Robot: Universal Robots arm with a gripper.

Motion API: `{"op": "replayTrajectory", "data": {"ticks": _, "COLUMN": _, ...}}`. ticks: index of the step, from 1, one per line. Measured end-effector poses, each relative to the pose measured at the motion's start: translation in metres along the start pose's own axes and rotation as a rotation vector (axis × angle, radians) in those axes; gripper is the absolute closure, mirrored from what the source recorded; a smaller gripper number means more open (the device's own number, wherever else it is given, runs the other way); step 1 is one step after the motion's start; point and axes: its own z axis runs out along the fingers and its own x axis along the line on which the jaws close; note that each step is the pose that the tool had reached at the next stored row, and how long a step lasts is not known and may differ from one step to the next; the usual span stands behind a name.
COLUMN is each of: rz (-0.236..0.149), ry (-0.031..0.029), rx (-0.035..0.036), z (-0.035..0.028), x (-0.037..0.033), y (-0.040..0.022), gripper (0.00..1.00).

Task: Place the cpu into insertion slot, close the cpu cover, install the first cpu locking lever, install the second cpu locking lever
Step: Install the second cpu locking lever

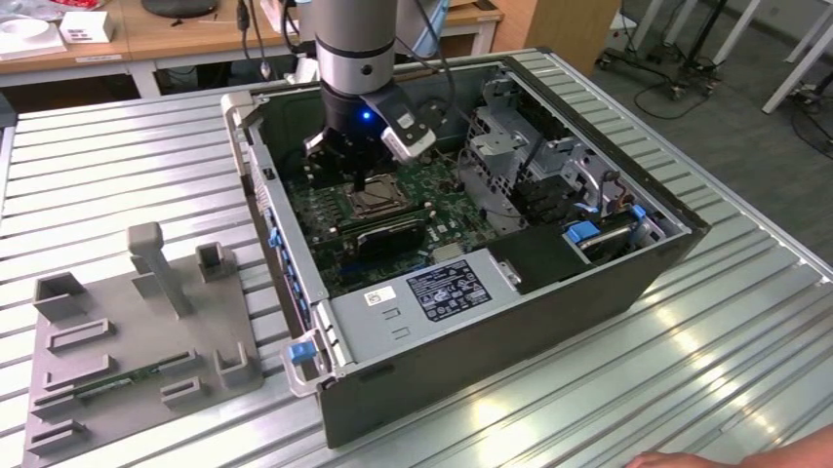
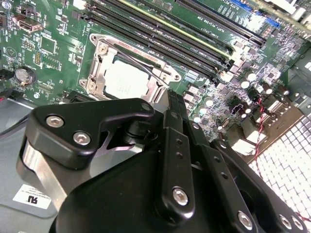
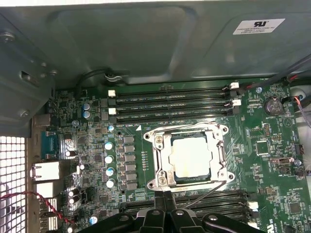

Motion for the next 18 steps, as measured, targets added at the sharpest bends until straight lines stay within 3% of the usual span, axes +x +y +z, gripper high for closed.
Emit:
{"op": "replayTrajectory", "data": {"ticks": 9, "rz": 0.000, "ry": -0.0001, "rx": -0.0003, "z": -0.0034, "x": -0.0012, "y": 0.0006, "gripper": 0.89}}
{"op": "replayTrajectory", "data": {"ticks": 18, "rz": 0.002, "ry": 0.0012, "rx": 0.0015, "z": -0.0028, "x": -0.0098, "y": 0.0014, "gripper": 0.89}}
